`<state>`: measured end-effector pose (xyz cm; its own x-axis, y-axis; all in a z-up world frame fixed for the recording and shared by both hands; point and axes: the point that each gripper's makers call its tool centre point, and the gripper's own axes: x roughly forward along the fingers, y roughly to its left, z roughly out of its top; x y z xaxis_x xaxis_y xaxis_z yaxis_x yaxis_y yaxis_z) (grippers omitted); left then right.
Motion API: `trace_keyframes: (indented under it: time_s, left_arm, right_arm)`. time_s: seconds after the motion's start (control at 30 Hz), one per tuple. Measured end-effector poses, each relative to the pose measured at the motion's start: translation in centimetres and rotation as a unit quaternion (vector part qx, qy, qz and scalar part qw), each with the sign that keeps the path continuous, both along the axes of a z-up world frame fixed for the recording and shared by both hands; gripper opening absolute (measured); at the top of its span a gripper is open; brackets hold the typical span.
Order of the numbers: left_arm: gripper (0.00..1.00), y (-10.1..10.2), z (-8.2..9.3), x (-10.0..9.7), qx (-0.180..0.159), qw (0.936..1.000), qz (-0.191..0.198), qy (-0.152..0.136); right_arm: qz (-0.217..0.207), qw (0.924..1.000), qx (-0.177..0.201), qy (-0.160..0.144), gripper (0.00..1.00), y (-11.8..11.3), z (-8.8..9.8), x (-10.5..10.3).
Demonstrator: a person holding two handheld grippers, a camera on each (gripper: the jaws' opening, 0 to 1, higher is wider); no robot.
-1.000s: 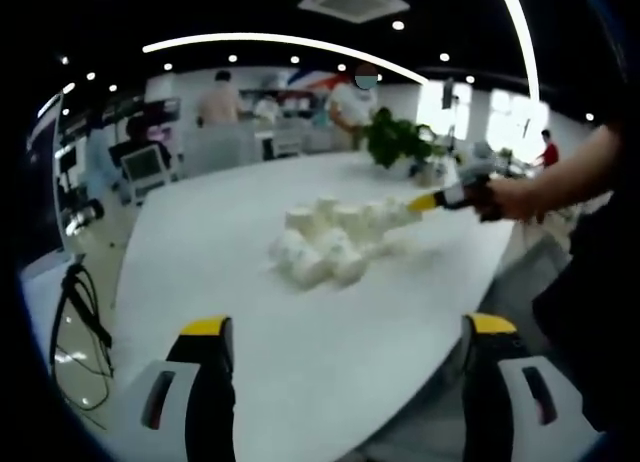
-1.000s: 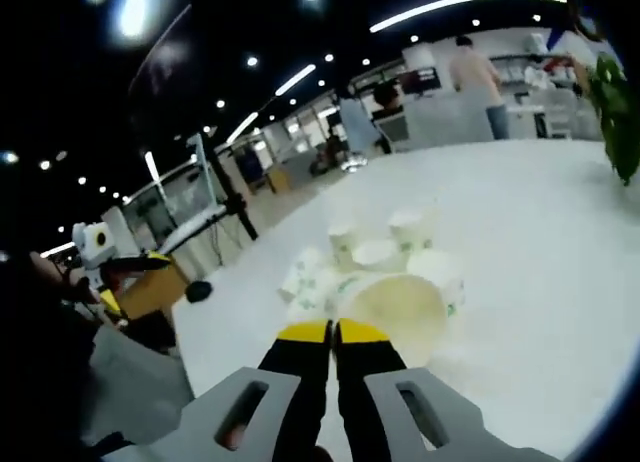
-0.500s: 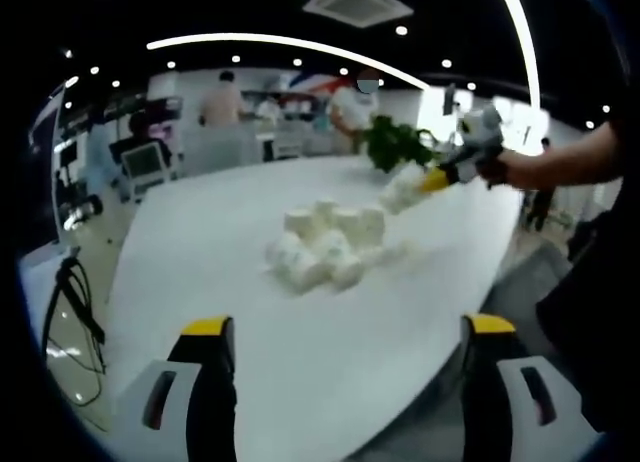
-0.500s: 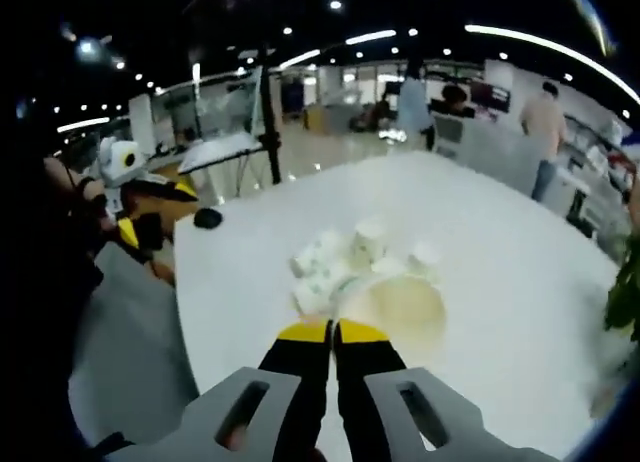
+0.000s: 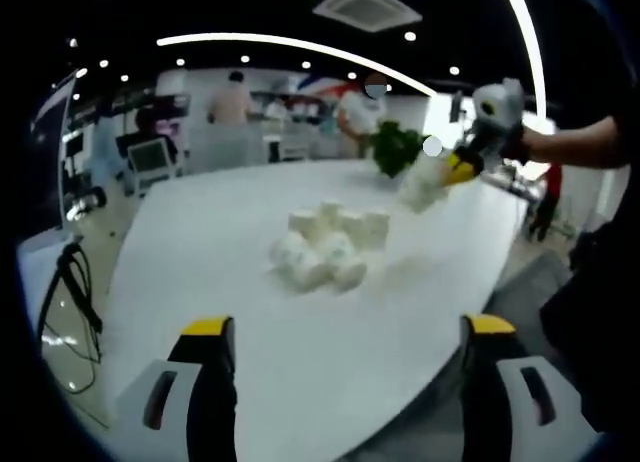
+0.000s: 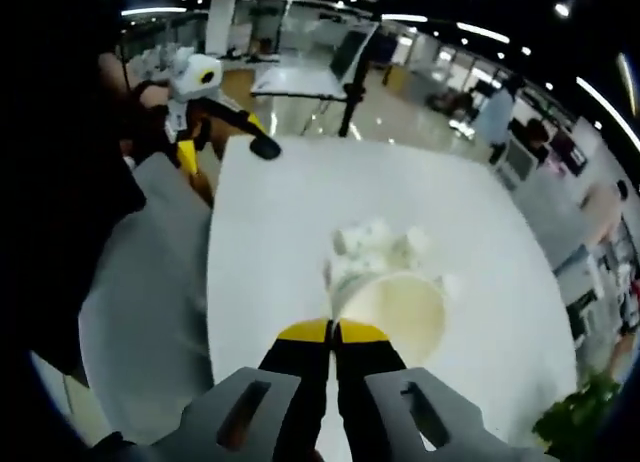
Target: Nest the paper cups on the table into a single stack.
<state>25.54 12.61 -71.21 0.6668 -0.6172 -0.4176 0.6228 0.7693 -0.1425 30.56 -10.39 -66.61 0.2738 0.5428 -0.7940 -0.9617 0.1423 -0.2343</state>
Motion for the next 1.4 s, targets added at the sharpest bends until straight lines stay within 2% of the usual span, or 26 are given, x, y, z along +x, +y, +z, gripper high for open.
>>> trace_keyframes:
  time_s: [0.07, 0.13, 0.27, 0.43, 0.63, 0.77, 0.9, 1.17, 1.4]
  left_arm:
    - [0.92, 0.1, 0.0, 0.0, 0.004, 1.0000, 0.000, -0.003]
    - [0.92, 0.1, 0.0, 0.0, 0.004, 1.0000, 0.001, -0.001]
    - [0.91, 0.2, -0.1, 0.0, 0.003, 1.0000, 0.001, -0.001]
    - [0.91, 0.1, -0.3, -0.2, 0.017, 0.9998, -0.008, -0.003]
    - [0.90, 0.2, -0.6, -0.4, 0.015, 0.9999, -0.004, 0.001]
    - [0.90, 0.2, -0.8, -0.6, 0.024, 0.9997, -0.010, 0.004]
    - [0.90, 0.5, -0.7, -0.5, 0.024, 0.9997, -0.007, 0.002]
    - [0.89, 0.9, -0.6, -0.4, 0.029, 0.9996, -0.001, 0.001]
    - [0.89, 0.7, -0.9, -0.8, 0.030, 0.9995, -0.001, 0.005]
  right_arm:
    - [0.014, 0.9998, -0.012, 0.013, 0.00, 0.6, 0.1, -0.8]
    - [0.042, 0.9982, -0.040, 0.014, 0.00, 0.8, -0.2, -1.3]
    - [0.078, 0.9942, -0.070, 0.022, 0.00, 1.4, -0.7, -2.2]
    - [0.140, 0.9817, -0.128, 0.015, 0.00, 1.9, -1.6, -3.3]
    - [0.153, 0.9784, -0.136, 0.031, 0.00, 3.0, -3.2, -4.3]
    - [0.164, 0.9749, -0.147, 0.030, 0.00, 3.6, -4.8, -4.9]
    - [0.171, 0.9720, -0.155, 0.044, 0.00, 3.8, -6.3, -5.6]
    - [0.170, 0.9695, -0.167, 0.059, 0.00, 4.3, -9.0, -5.7]
    - [0.202, 0.9562, -0.207, 0.046, 0.00, 3.7, -11.3, -6.1]
